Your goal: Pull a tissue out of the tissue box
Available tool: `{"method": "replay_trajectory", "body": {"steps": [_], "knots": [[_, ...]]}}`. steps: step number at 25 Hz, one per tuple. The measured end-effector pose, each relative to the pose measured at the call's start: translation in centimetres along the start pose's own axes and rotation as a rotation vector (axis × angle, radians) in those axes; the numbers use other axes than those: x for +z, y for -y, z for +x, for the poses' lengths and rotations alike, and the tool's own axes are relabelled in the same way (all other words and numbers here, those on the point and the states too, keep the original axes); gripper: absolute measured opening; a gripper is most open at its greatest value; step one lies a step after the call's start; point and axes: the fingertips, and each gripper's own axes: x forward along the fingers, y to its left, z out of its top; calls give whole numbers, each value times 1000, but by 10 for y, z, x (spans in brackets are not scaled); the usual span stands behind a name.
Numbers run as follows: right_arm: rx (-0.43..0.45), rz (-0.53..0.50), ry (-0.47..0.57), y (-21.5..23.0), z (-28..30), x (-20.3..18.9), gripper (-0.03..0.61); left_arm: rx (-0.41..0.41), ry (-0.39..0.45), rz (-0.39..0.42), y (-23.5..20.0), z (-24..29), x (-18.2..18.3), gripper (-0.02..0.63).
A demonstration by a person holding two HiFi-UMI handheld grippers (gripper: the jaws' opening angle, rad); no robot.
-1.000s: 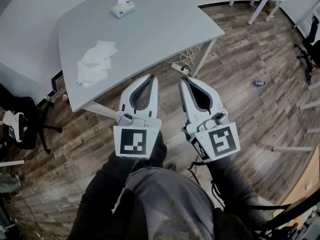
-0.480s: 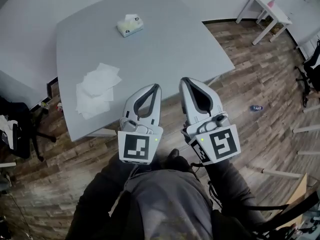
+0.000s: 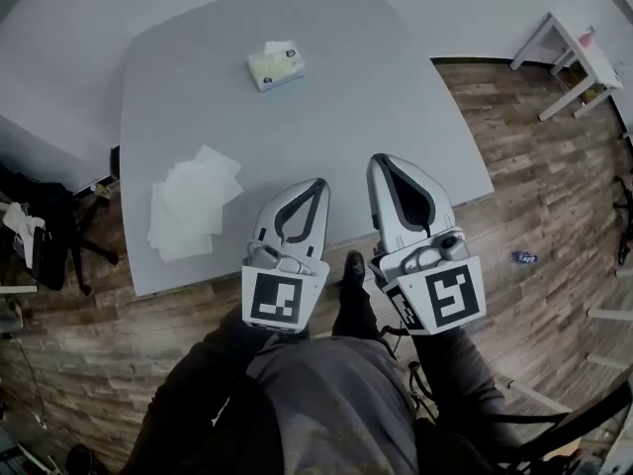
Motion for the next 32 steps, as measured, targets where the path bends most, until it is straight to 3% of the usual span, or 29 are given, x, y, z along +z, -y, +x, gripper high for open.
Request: {"method": "replay_trajectory", "body": {"steps": [8, 16, 26, 32], "knots": [[203, 129, -104, 68, 83, -75, 2, 213, -94, -11, -48, 92, -20, 0], [360, 137, -81, 80, 154, -61, 2, 372, -86, 14, -104, 124, 9, 0], [407, 105, -140, 84, 250, -107, 3, 397, -78, -63, -187, 176, -36, 0], [452, 78, -202, 87, 314, -155, 6, 366, -160, -170, -243, 217, -96, 0]]}}
